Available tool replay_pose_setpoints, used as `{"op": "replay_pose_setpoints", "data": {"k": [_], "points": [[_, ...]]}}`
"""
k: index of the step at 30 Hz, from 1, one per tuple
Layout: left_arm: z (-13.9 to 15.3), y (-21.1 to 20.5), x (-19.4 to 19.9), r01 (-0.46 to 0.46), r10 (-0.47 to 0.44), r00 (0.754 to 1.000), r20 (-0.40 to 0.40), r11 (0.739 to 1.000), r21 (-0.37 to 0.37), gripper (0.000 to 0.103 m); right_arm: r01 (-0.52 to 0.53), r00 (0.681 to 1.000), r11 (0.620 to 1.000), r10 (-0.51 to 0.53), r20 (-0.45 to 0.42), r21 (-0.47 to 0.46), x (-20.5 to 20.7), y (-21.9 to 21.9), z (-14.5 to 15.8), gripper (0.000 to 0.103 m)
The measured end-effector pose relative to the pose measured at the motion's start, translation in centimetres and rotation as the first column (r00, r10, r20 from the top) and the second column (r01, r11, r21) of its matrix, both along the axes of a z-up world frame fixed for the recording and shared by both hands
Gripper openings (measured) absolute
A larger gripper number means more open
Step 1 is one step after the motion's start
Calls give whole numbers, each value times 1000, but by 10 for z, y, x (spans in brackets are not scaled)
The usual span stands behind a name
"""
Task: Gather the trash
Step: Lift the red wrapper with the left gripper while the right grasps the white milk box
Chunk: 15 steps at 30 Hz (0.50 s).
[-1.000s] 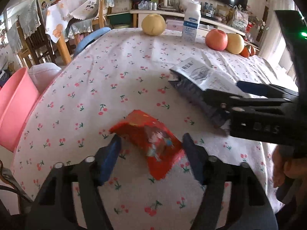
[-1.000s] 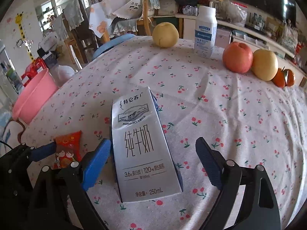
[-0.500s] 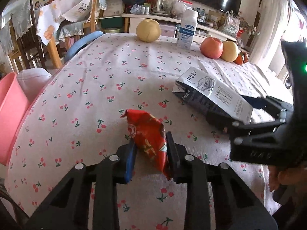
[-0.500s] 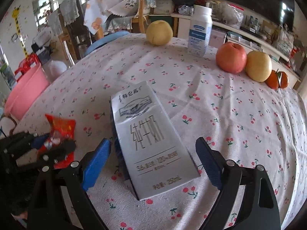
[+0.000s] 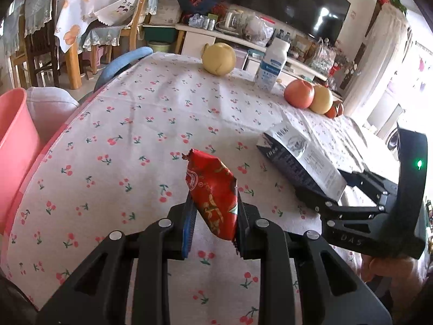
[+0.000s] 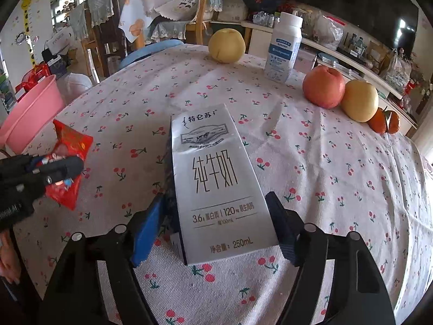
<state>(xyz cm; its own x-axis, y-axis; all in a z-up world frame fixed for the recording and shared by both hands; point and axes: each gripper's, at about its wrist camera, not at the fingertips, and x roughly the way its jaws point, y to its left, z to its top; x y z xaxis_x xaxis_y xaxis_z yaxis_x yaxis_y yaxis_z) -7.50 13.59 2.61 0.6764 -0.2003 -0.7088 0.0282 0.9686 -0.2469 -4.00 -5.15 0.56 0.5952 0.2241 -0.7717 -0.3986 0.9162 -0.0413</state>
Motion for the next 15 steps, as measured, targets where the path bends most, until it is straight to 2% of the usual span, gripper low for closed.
{"op": "replay_pose_setpoints", "data": {"k": [5, 15], "points": [[8, 14, -3, -11, 12, 1000, 25, 1000, -25, 26, 22, 1000, 1000, -22, 20, 5, -7, -2, 3, 72], [33, 52, -15, -71, 74, 992, 102, 997, -32, 26, 72, 997, 994, -74, 28, 78, -24, -4, 18, 72]]}}
